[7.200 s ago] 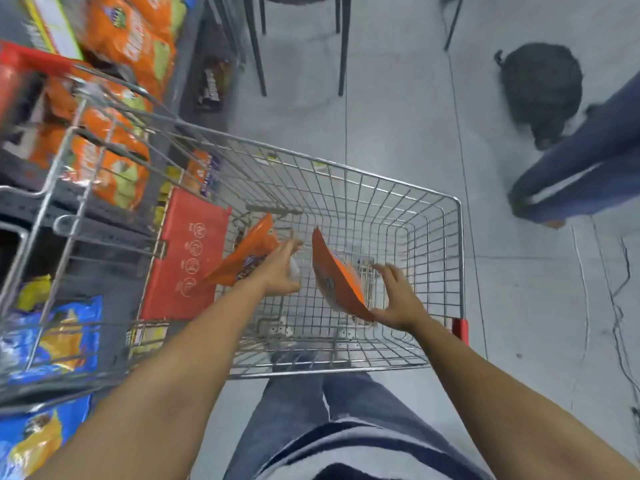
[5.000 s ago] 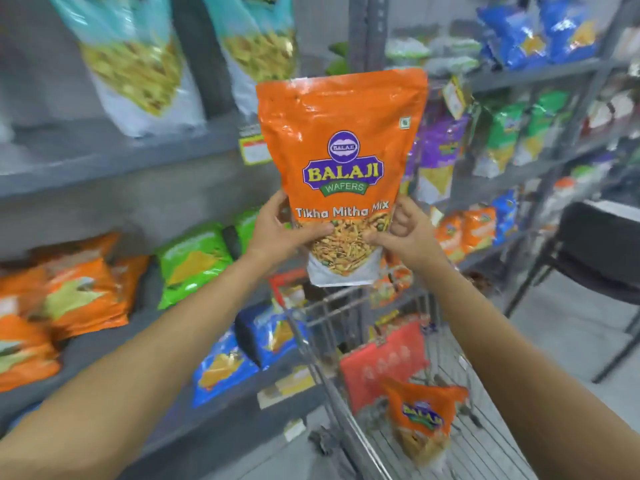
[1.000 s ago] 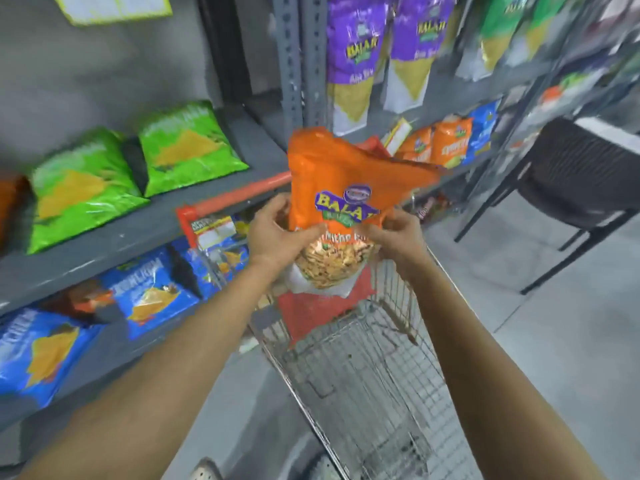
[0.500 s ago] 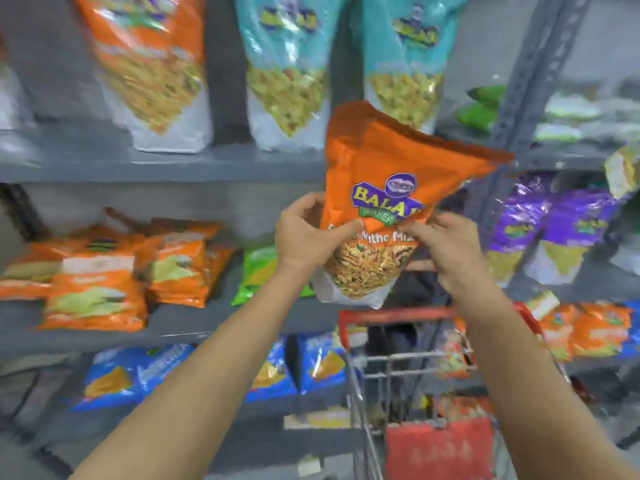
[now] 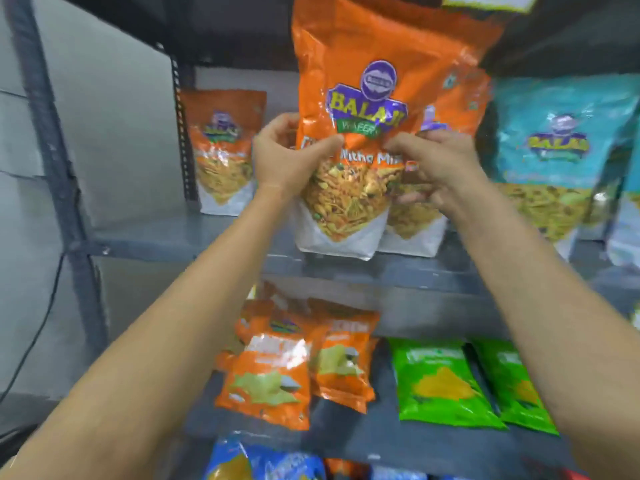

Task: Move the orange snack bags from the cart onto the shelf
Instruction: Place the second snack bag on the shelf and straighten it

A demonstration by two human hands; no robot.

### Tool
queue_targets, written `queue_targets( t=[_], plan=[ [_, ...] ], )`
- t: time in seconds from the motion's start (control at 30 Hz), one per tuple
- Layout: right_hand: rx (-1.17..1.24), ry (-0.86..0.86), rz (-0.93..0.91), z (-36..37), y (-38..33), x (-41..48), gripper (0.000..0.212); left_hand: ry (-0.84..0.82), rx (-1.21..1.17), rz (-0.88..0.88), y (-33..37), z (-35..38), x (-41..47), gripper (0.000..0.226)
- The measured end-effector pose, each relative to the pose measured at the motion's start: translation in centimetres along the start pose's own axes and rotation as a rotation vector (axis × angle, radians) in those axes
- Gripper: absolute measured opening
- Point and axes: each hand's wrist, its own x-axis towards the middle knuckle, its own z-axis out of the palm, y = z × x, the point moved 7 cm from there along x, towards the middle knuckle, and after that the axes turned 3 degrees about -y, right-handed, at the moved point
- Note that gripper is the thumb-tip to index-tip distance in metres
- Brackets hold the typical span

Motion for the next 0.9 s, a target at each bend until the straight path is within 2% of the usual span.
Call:
queue_targets(
  t=[0.17,0.33,0.47,0.53,0.63,0.73,0.8,0.87,0.9],
  plan=[
    [-0.005,-0.031,0.015,10.6,0.7,4.3,0.022,0.02,0.039,-0.015,-3.5,-8.5,6.2,0.035],
    [0.016,0.054,0.045,15.9,2.9,6.9,0.028,0.003,0.076,-0.088,-8.7,-13.0,8.8,0.033],
    [-0.056,0.111,0.03,17.3,5.3,7.3,0.031,-0.037,0.03,-0.232,-12.7,-13.9,8.7,0.057],
    [-0.04,0.071,0.005,17.6,5.3,7.2,0.032,-0.084,-0.015,-0.179,-12.7,-13.8,8.7,0.037],
    [0.115,-0.054,0.033,17.3,6.4,6.8,0.027,-0.138,-0.063,-0.164,-12.8,-14.5,8.1,0.011],
    [0.253,-0.243,0.11,17.2,9.1,5.5,0.031,-0.206,-0.121,-0.276,-14.0,-15.3,7.6,0.021],
    [0.226,-0.322,0.108,17.3,10.9,4.6,0.033,-0.33,-0.022,-0.235,-14.2,-14.4,7.2,0.032],
    [0.141,-0.34,0.063,17.9,11.7,4.2,0.049,-0.354,0.065,-0.213,-14.3,-14.3,6.6,0.055],
    [0.107,-0.327,0.038,18.1,11.6,4.1,0.056,-0.331,0.065,-0.228,-14.4,-14.6,6.6,0.057]
  ],
)
